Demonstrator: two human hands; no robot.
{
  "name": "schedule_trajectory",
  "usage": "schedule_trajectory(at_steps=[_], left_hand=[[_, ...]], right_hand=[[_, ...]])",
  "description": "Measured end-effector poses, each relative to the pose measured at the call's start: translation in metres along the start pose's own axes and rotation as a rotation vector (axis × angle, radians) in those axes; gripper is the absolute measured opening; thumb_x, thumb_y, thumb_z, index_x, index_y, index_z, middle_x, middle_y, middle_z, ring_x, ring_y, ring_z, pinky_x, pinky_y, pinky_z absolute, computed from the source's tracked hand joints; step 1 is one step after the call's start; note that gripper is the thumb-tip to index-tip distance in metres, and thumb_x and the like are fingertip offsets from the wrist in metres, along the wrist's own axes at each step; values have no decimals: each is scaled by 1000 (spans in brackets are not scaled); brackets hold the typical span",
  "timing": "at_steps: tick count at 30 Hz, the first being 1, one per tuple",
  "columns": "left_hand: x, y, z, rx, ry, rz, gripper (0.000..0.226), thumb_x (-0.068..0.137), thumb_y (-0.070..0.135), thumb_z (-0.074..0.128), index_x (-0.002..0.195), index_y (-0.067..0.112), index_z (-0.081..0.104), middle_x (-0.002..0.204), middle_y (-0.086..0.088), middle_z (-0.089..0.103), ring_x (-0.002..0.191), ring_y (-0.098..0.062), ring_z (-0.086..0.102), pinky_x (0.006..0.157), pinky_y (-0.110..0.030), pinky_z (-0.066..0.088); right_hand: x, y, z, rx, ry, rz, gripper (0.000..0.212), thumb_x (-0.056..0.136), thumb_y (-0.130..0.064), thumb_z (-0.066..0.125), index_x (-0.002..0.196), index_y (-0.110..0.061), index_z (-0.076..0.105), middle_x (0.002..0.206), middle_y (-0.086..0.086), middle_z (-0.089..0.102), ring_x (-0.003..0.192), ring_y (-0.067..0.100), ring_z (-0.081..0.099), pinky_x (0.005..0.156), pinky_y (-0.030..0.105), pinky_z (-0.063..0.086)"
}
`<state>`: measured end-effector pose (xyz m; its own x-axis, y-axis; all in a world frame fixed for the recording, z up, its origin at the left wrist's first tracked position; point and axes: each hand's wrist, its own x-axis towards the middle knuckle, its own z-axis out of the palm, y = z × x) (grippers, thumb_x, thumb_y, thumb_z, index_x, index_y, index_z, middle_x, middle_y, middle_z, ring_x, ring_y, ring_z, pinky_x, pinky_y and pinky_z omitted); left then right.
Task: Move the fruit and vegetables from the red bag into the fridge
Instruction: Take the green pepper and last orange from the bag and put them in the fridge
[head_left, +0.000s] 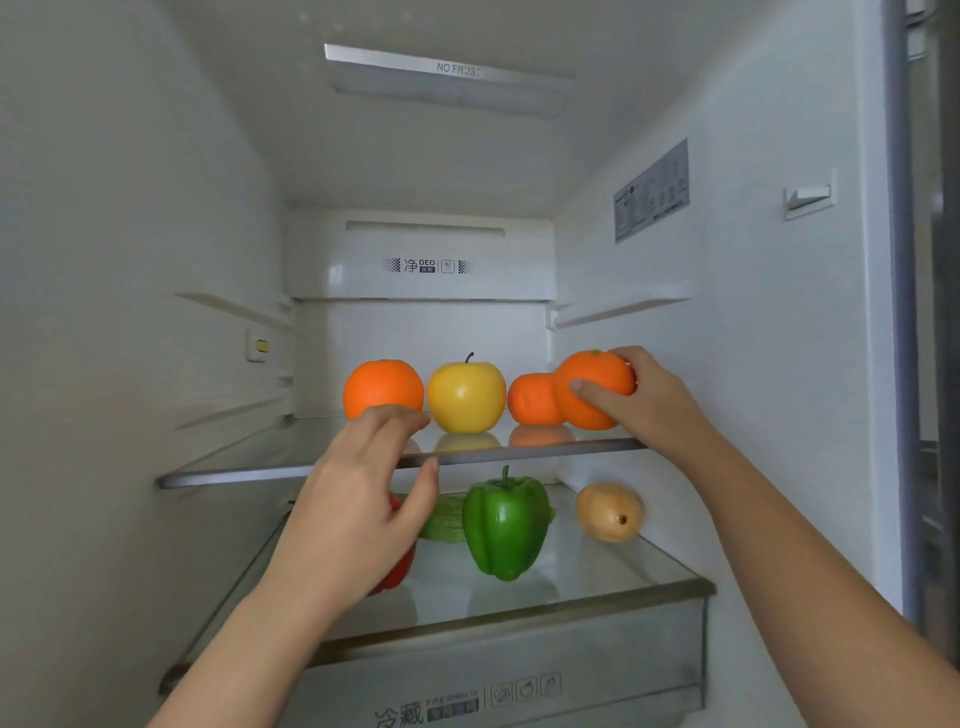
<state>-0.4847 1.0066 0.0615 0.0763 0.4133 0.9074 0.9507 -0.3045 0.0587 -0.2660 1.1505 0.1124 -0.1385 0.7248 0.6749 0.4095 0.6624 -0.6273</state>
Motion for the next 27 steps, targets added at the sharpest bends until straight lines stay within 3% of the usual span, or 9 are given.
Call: schedule_trajectory(at_steps=[7, 11, 17, 27], left_hand=[[-3, -8, 8, 167, -19, -11, 45, 85, 38, 40, 113, 10, 62, 114, -7, 62, 100, -27, 59, 84, -32, 39], [-3, -10, 11, 182, -25, -4, 46, 85, 38, 40, 116, 10, 61, 115, -7, 61, 103, -24, 54, 83, -28, 34], [-2, -7, 11, 168, -1, 11, 45, 86, 36, 41, 116, 10, 61, 115, -8, 62, 103, -21, 50, 84, -26, 31], [-5, -2, 4, 171, 21, 29, 46, 85, 34, 41, 115, 7, 61, 115, -11, 61, 106, -20, 46, 87, -28, 31]], right_hand=[[6, 11, 6, -9, -39, 0, 57, 80, -51, 58, 127, -23, 42, 113, -1, 49, 94, 18, 50, 74, 30, 39], [7, 12, 7, -27, -48, -9, 60, 81, -52, 56, 130, -22, 38, 122, 3, 49, 97, 19, 49, 77, 32, 39], [3, 13, 9, -62, 22, -24, 72, 79, -57, 54, 138, -24, 29, 137, 6, 41, 116, 25, 46, 94, 41, 40], [-3, 15, 12, -160, 104, -122, 67, 82, -52, 55, 136, -20, 33, 136, 6, 42, 117, 24, 46, 89, 35, 37]])
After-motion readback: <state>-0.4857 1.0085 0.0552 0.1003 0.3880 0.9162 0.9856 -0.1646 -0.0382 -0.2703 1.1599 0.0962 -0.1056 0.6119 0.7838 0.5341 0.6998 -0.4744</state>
